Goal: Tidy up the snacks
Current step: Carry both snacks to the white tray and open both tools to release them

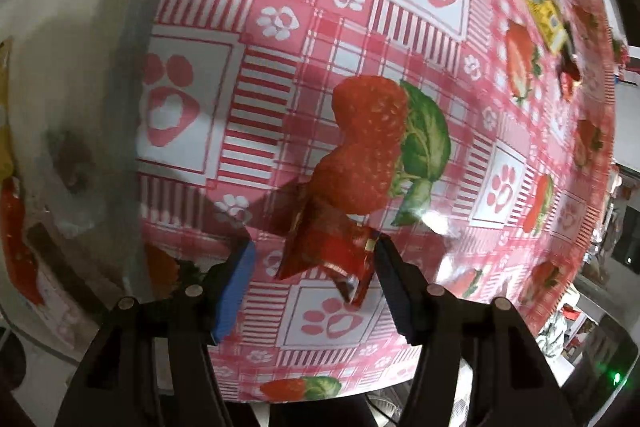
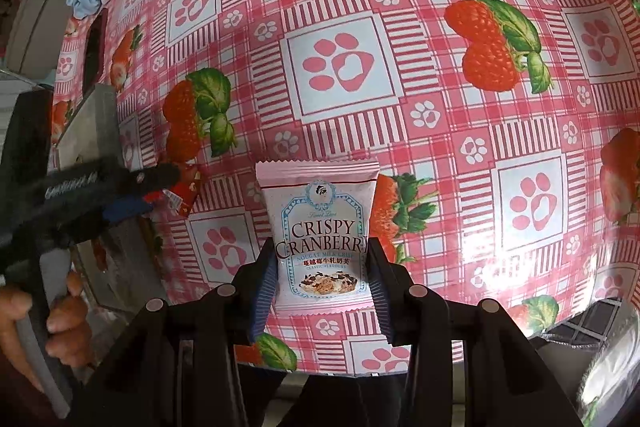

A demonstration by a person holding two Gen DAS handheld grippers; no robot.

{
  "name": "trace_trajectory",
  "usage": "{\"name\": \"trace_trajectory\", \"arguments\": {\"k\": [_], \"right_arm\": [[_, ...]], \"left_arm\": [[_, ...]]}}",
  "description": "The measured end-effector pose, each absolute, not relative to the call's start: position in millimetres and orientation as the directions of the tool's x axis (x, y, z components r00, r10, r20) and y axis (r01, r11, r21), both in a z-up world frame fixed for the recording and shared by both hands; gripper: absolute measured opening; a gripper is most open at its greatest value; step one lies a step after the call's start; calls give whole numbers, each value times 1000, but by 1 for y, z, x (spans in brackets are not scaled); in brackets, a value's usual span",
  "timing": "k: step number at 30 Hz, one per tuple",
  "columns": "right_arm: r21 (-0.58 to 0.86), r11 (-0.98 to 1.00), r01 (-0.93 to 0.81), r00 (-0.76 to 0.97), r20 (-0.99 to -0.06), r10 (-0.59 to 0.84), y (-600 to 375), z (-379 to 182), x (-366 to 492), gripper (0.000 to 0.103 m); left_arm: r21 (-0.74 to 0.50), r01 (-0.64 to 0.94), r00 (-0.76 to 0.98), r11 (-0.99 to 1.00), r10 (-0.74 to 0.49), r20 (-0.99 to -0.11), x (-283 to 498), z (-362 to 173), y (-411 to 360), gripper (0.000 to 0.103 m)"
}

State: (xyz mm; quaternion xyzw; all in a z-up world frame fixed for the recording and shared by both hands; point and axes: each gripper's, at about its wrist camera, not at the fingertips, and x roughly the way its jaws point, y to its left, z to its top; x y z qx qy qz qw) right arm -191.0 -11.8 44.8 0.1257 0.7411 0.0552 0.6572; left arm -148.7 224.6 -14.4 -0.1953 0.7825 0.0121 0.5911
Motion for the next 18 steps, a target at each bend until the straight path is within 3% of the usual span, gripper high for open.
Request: {"name": "trace_trajectory", "arguments": {"k": [3,4,5,18], "right_arm": [[245,963,113,-110,-960,257,-13,45,-194,44],[245,962,119,-109,-960,258,-12,44,-196,44],[244,962,120,-109,-960,257,-13,44,-197,44],[247,965,91,-102,-961,256,2,48,-189,44]], "left_arm": [[-191,-249,-216,950,-246,-945,-145,-12,210,60],[-182,-196,-214,963,-223,-951,-144,-9,204,43],[-184,-163,-215,969,-217,-952,-144,-8,200,38],[-177,77,-104,981,-168,-980,-147,35,184,35]]}}
